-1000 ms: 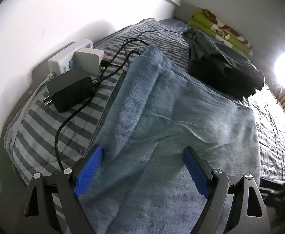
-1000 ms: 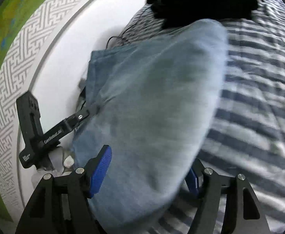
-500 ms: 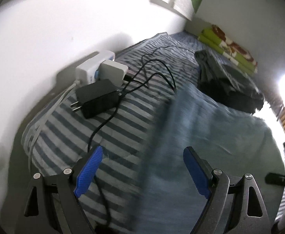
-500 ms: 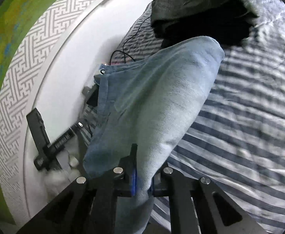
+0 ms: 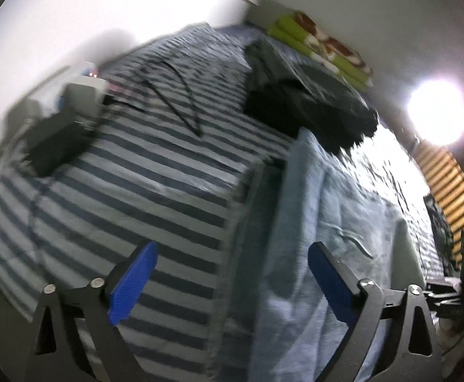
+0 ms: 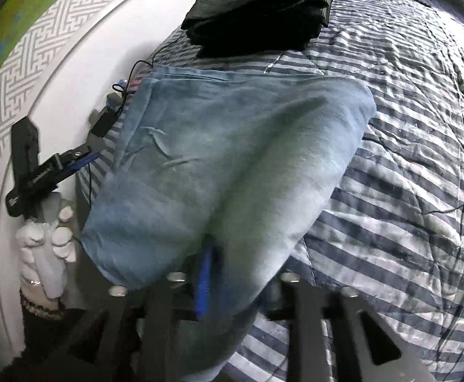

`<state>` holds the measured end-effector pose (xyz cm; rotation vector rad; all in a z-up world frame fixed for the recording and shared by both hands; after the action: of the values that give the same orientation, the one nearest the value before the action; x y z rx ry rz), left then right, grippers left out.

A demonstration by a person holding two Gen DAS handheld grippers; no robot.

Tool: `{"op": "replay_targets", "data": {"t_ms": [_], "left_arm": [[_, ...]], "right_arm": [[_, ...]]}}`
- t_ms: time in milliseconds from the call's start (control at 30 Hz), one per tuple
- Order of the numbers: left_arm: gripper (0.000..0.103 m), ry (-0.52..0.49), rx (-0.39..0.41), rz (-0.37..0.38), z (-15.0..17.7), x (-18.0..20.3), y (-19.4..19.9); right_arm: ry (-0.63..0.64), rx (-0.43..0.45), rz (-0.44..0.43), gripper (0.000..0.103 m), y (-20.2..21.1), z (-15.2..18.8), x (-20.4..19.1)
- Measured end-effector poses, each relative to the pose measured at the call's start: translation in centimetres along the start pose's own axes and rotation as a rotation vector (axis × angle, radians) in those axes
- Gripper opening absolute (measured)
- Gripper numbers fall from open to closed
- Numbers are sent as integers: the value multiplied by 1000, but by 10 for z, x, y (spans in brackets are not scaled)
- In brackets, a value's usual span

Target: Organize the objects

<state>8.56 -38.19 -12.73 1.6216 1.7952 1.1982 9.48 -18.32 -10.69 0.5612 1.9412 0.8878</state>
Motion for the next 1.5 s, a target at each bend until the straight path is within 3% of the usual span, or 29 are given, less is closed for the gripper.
{"op": "replay_targets", "data": {"t_ms": [200,433,633,833,900,967,1033,1133,1200,1267,1333,1433,1500], "left_arm": [[102,-94,-47,-92,8,17,-31],[103,-20,-86,2,4,19,-49],[103,-46,-109,85,-1,41,-57],[103,-136,-99,109,-3,65,-66],[91,-143,-109,147,-5,69,-67],[74,-113,-128,211,-4,72,-65],[71,-90,-132,225,-5,73,-66],[75,-91,-128,219,-2,75,-64],[89,-97,-128,218,-3,80,-65],[93,-133,-133,209,-3,88,-69],[89,-173,-122,158,-3,94,-72],[65,-137,-128,163,0,95,-62],[41,-98,-115,145,0,88,-52]], "right_arm": [[-62,90,-12,43,18,-3,28],[-134,147,-49,52,10,-21,53],[-126,144,-81,52,-4,-26,49],[-149,159,-127,52,-18,-39,50],[-152,166,-146,49,-19,-42,50],[-160,160,-164,37,-21,-44,52],[-189,154,-193,29,-23,-46,53],[-229,150,-232,28,-22,-48,55],[-223,139,-232,32,-22,-47,56],[-241,139,-244,33,-23,-46,58],[-237,136,-240,32,-22,-46,58],[-157,131,-168,20,-20,-49,50],[-112,147,-136,13,-13,-50,42]]}}
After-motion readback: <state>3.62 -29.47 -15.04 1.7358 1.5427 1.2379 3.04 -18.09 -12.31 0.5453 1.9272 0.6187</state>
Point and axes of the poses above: each gripper's, at about its wrist camera, not at the fingertips, and y roughly against the way its jaws point, x to its right, z to its underside, the point moved 10 cm from there along -y, roughly the way its jaws point, and after that the axes turned 9 degrees about -z, right-handed, at the moved point
